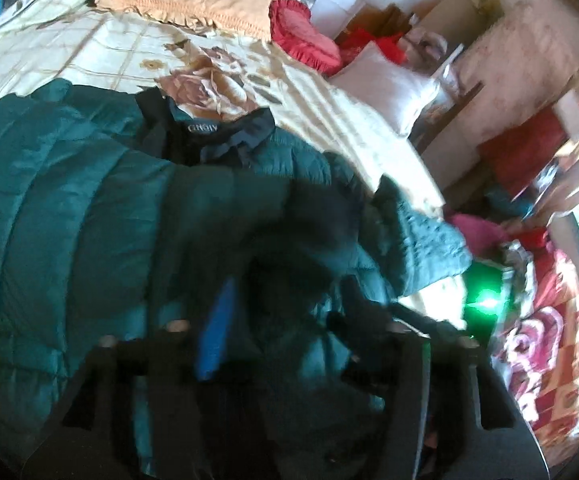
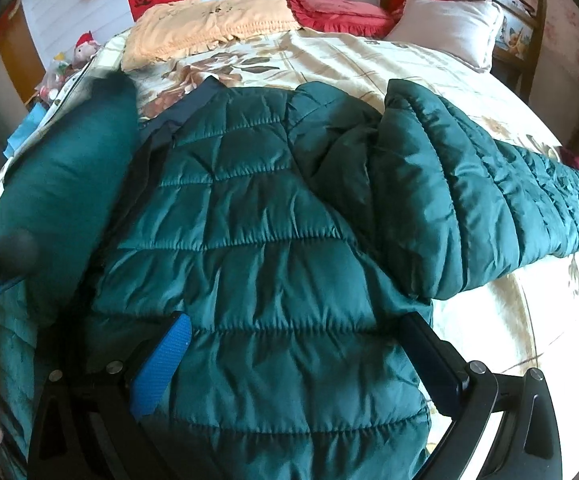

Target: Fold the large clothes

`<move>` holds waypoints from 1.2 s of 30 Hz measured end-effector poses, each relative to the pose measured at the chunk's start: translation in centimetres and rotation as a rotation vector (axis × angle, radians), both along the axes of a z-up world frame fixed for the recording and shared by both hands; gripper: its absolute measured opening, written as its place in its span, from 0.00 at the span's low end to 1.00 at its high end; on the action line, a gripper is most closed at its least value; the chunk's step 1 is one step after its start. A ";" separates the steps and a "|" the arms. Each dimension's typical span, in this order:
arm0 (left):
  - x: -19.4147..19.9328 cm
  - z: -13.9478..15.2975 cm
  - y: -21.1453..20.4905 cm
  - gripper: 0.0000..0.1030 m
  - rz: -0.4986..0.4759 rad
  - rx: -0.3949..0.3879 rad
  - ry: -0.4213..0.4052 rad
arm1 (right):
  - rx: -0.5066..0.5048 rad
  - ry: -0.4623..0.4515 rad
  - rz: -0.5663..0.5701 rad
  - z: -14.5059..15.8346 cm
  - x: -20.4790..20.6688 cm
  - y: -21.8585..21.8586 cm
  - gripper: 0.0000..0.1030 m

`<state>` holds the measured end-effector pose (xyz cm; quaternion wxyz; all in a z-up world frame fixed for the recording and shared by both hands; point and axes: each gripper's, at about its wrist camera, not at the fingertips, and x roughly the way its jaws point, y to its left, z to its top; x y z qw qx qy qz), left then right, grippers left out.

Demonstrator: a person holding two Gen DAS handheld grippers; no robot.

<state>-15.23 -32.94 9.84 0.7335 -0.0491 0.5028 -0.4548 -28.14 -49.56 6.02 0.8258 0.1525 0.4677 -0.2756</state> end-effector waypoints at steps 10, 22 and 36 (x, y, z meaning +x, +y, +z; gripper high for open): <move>2.5 1.9 7.9 0.58 0.179 0.173 -0.232 | 0.063 -0.031 0.038 1.4 -1.7 0.4 1.00; 7.1 -2.3 14.8 0.58 0.388 0.276 -0.172 | 0.215 -0.105 0.118 1.6 3.1 2.0 0.91; 10.3 -1.1 16.8 0.58 0.523 0.262 -0.141 | -0.033 -0.235 0.183 6.7 4.5 2.3 0.17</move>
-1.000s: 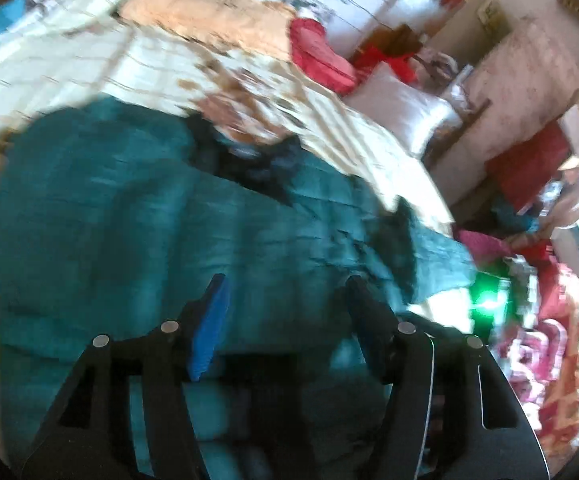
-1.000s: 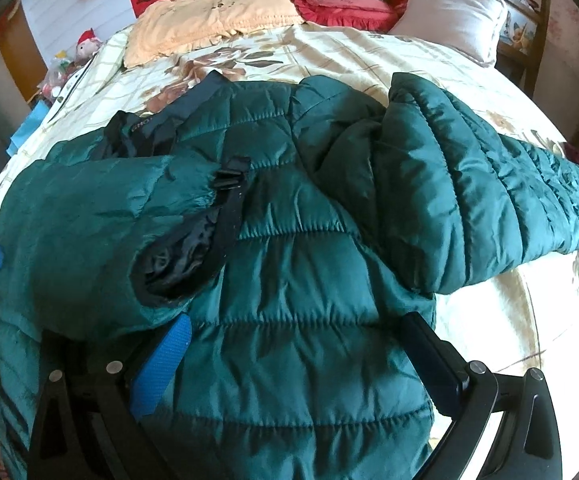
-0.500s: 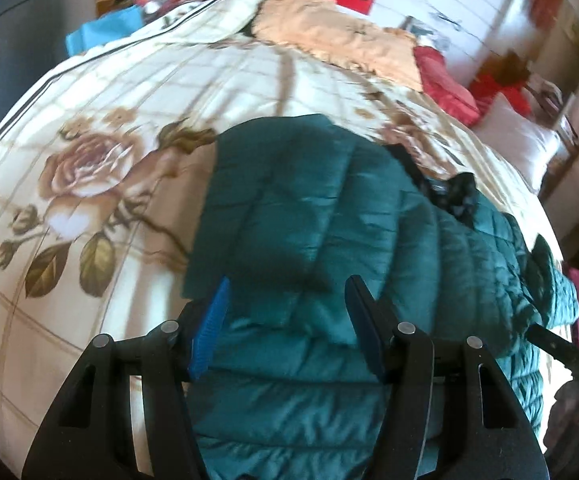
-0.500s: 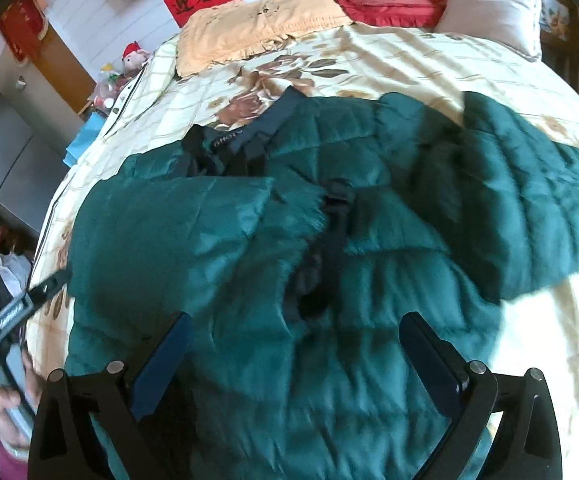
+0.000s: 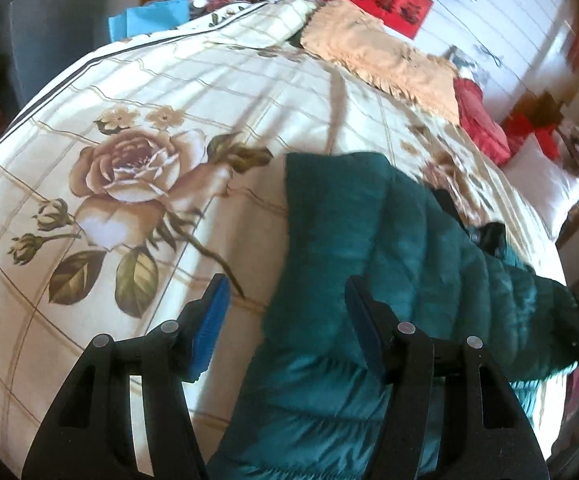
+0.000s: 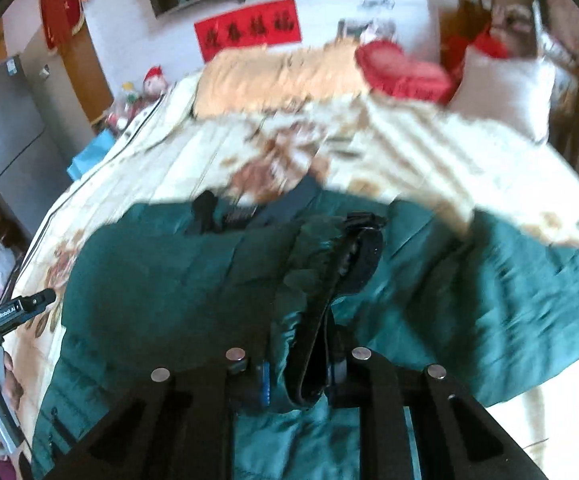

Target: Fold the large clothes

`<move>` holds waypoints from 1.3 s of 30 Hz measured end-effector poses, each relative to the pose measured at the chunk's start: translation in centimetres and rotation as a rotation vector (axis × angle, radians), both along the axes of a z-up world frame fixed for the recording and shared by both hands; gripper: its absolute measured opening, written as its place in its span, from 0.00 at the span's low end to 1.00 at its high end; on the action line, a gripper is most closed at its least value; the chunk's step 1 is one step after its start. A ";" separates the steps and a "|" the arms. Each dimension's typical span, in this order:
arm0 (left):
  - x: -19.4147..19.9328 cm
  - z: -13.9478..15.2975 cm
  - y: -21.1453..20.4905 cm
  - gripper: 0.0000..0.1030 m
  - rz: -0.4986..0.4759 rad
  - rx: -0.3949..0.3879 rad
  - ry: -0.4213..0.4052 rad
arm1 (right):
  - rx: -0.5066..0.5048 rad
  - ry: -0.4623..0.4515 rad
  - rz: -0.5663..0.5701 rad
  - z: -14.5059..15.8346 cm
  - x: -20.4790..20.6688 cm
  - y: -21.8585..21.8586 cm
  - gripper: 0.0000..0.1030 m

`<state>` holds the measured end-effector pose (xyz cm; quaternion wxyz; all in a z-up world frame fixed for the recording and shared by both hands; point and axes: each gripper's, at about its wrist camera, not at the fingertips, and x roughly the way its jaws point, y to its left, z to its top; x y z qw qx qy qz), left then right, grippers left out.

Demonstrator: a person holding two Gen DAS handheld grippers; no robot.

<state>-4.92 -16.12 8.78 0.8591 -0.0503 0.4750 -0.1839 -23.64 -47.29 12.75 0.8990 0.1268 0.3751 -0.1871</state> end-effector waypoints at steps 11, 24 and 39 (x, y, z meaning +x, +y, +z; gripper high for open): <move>1.4 -2.6 -3.8 0.58 -0.009 0.095 0.014 | -0.056 0.082 -0.113 -1.2 0.3 -3.5 0.16; 2.6 -2.0 -3.5 0.58 0.040 0.073 -0.025 | 0.013 0.081 -0.122 -1.9 -1.7 -3.4 0.63; 4.3 -4.1 -7.9 0.60 0.016 0.230 -0.084 | -0.105 0.180 0.001 -6.2 7.5 -0.6 0.46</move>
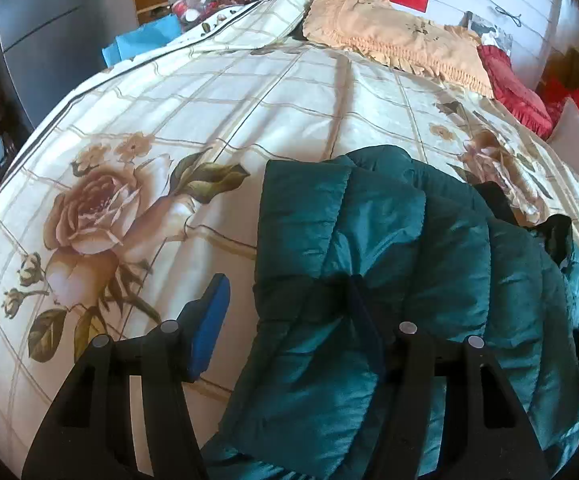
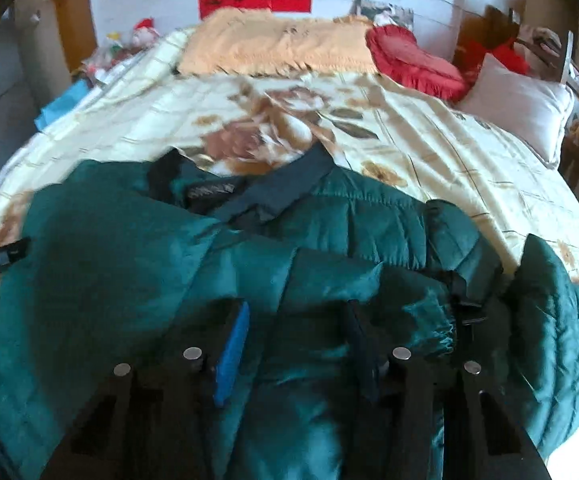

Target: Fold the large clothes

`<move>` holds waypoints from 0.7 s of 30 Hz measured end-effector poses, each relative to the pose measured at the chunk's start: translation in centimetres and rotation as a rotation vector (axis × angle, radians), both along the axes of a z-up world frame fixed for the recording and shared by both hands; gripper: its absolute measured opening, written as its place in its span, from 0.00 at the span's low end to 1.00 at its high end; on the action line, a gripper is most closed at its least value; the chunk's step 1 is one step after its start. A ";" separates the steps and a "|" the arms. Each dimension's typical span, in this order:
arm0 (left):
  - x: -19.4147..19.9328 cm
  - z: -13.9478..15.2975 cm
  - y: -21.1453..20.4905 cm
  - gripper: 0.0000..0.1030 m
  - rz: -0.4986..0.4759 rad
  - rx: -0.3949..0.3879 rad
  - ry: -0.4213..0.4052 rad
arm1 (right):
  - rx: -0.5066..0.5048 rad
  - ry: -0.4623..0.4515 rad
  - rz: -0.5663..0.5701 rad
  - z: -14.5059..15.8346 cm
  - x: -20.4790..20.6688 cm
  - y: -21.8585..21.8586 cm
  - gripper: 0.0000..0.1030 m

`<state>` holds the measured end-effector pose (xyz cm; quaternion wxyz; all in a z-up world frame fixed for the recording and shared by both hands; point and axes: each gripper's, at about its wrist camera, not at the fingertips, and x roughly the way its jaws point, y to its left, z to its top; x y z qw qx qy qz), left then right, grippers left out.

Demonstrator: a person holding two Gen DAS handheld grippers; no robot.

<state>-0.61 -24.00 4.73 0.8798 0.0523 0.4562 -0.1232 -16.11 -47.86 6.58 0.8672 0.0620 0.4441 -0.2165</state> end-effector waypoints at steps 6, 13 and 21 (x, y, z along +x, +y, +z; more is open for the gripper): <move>0.3 -0.5 -0.1 0.61 0.008 -0.004 0.014 | -0.053 0.029 -0.017 -0.7 1.8 -0.9 0.46; 0.3 -0.6 0.1 0.62 0.010 -0.002 0.001 | -0.010 -0.059 0.029 3.2 -3.7 1.1 0.46; -0.6 -0.4 -0.3 0.62 0.000 0.016 -0.016 | -0.058 0.050 0.030 -0.8 -4.7 0.9 0.46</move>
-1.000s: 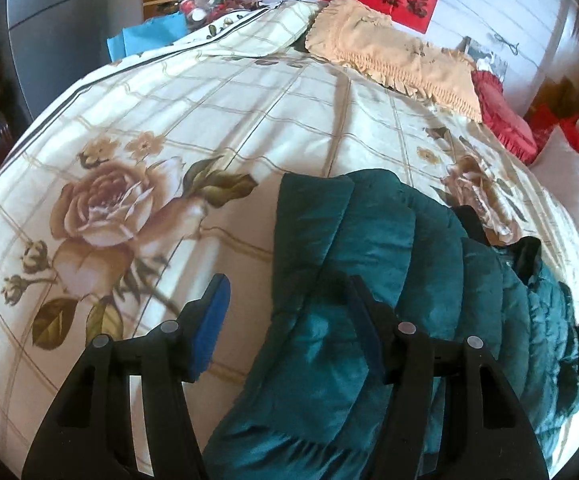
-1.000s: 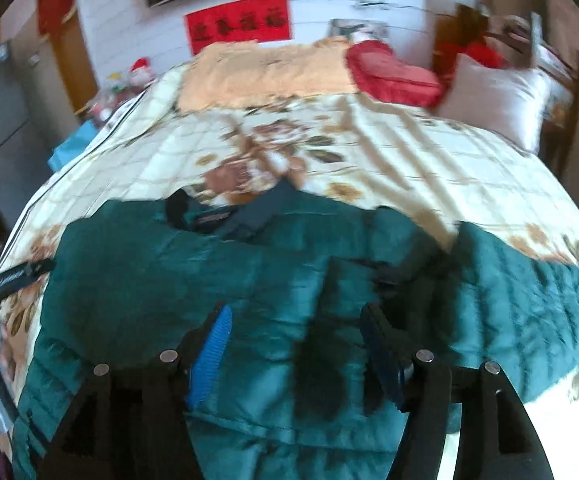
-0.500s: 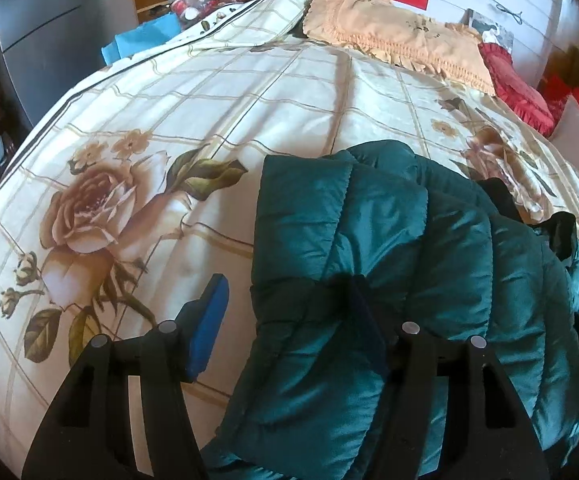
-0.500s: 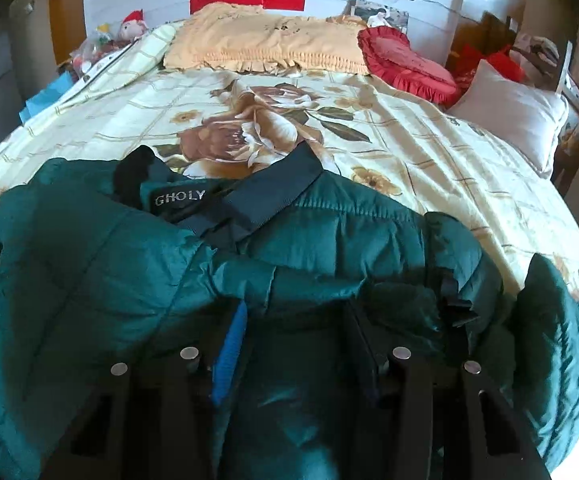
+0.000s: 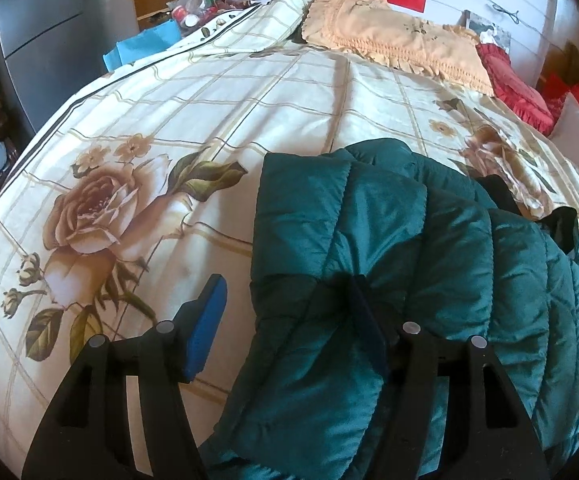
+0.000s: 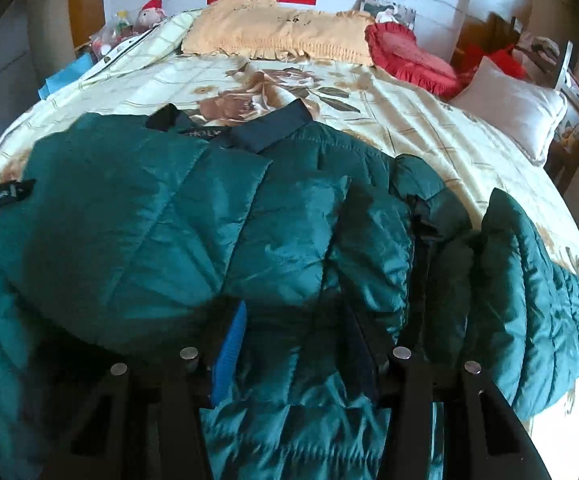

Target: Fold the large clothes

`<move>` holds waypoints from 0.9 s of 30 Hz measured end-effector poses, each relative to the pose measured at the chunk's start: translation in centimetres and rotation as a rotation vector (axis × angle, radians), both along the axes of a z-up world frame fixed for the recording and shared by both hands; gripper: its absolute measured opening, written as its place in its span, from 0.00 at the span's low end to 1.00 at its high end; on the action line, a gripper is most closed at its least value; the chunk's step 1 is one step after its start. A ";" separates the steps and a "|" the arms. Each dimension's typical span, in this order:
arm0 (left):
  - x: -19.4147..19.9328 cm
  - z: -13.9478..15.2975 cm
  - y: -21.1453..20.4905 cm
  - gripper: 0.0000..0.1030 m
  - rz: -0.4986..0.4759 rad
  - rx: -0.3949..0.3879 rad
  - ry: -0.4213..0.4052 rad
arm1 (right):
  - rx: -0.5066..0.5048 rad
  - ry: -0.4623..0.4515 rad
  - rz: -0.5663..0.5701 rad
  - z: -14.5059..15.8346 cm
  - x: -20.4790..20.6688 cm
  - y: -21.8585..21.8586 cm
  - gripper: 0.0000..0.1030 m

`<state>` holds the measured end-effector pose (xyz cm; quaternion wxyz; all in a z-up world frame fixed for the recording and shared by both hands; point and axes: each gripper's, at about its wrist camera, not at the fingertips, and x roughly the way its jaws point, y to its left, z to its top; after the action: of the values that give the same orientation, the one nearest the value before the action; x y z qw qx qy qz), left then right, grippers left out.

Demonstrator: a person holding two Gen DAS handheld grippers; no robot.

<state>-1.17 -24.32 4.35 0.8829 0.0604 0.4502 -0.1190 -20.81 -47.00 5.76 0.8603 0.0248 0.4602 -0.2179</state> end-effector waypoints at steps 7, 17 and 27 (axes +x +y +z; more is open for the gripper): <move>-3.0 2.9 1.2 0.61 -0.043 -0.065 -0.010 | 0.073 -0.128 -0.064 4.4 -3.4 -0.3 0.46; -7.2 2.7 -2.8 0.61 -0.158 -0.103 0.041 | 0.049 -0.049 -0.036 2.5 -1.1 0.0 0.46; -7.3 0.4 -3.9 0.62 -0.160 -0.043 0.040 | 0.064 -0.076 -0.038 2.5 -2.7 0.3 0.46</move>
<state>-8.50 -28.17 4.74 0.8624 0.0748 0.4590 -0.2001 -23.50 -46.69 8.28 0.8716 0.0692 0.4333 -0.2185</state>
